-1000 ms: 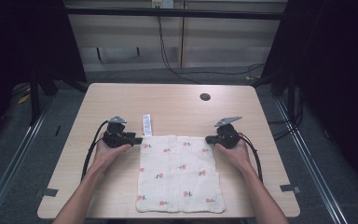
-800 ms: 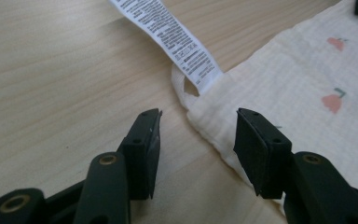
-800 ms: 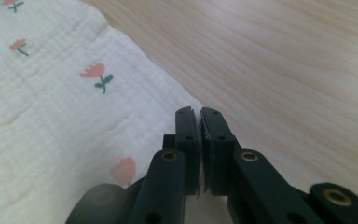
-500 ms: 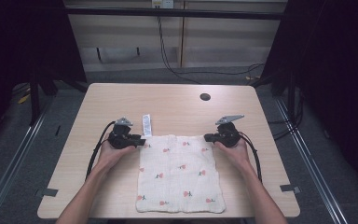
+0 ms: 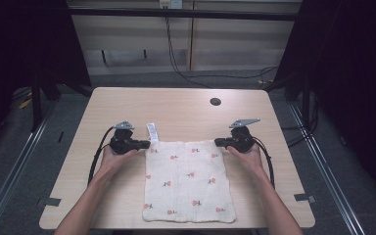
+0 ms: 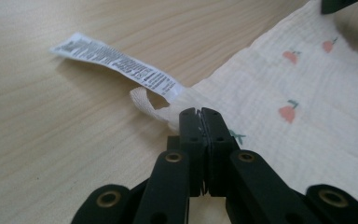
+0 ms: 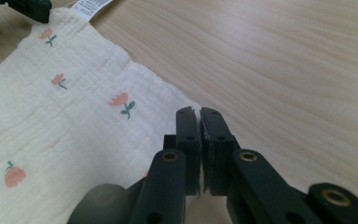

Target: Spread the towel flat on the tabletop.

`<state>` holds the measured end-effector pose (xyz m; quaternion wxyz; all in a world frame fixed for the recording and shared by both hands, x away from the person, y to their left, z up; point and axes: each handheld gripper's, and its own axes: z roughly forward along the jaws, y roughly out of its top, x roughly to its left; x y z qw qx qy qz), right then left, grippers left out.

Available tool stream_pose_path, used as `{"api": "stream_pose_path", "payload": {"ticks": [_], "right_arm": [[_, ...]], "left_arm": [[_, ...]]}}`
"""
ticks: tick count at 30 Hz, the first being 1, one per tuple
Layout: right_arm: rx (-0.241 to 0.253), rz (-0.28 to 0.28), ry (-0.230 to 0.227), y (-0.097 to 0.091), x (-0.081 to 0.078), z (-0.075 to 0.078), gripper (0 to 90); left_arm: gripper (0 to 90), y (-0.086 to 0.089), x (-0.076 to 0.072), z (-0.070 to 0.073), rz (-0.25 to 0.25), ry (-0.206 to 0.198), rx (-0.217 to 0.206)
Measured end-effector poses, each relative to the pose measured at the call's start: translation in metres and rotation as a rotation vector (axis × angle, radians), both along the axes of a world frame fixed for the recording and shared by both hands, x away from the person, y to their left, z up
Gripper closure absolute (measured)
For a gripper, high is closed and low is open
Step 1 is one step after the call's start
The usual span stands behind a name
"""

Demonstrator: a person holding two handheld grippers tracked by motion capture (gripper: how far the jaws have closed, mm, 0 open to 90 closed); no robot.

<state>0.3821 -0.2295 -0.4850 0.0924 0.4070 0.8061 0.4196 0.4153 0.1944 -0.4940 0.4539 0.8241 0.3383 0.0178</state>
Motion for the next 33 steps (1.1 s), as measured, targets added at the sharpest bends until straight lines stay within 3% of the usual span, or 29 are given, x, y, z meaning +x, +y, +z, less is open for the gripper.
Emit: {"api": "stream_pose_path", "payload": {"ticks": [7, 14, 17, 23, 30, 33], "right_arm": [[0.021, -0.004, -0.012, -0.005, -0.002, 0.005, 86.7], [0.067, 0.002, -0.04, -0.01, -0.004, 0.017, 86.8], [0.065, 0.002, -0.039, -0.011, -0.006, 0.018, 86.8], [0.087, 0.01, -0.067, -0.011, -0.008, 0.026, 86.9], [0.087, 0.007, -0.087, -0.011, -0.01, 0.032, 87.0], [0.089, 0.028, -0.096, -0.011, -0.013, 0.035, 87.3]], "left_arm": [[88.8, 0.003, -0.002, 0.013, -0.016, -0.005, -0.049], [88.8, -0.001, -0.004, 0.021, -0.033, -0.026, -0.054], [88.8, 0.0, -0.004, 0.022, -0.042, -0.033, -0.051], [88.8, 0.005, -0.005, 0.033, -0.036, -0.054, -0.093], [88.8, 0.005, -0.006, 0.037, -0.039, -0.074, -0.095], [88.9, 0.009, -0.01, 0.043, -0.035, -0.08, -0.109]]}}
